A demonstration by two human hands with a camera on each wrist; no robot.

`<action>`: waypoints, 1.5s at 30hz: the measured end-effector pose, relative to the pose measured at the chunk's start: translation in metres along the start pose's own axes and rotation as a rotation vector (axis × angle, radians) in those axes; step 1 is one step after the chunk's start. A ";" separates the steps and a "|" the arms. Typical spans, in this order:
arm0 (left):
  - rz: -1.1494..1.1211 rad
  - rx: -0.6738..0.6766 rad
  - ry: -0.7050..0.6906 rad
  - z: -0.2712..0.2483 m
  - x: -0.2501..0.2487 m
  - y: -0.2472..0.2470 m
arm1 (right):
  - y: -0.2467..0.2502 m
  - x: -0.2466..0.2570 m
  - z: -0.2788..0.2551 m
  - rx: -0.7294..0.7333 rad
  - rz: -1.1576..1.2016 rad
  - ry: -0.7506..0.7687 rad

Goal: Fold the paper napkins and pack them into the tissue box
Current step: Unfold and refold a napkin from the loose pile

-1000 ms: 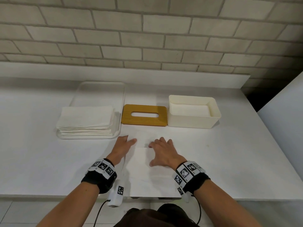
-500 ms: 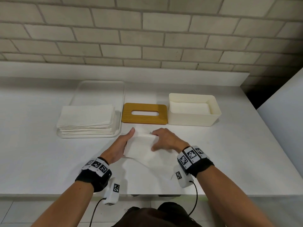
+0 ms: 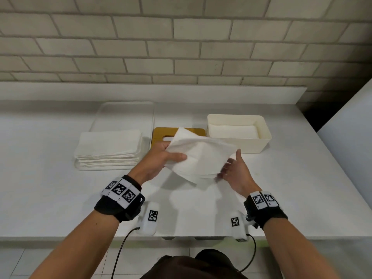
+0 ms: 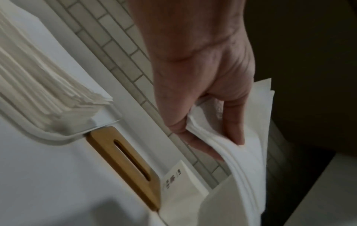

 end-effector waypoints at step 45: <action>0.063 -0.442 -0.201 -0.020 0.065 0.054 | -0.026 0.003 -0.015 0.083 -0.381 0.439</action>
Point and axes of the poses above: each hand's wrist, its own z-axis towards the middle knuckle, its own y-axis out of the back of the hand, x = y × z, the point moved 9 cm from there along z, towards the middle knuckle, and after that the axes turned 3 degrees about -y, right-handed, at the moved point
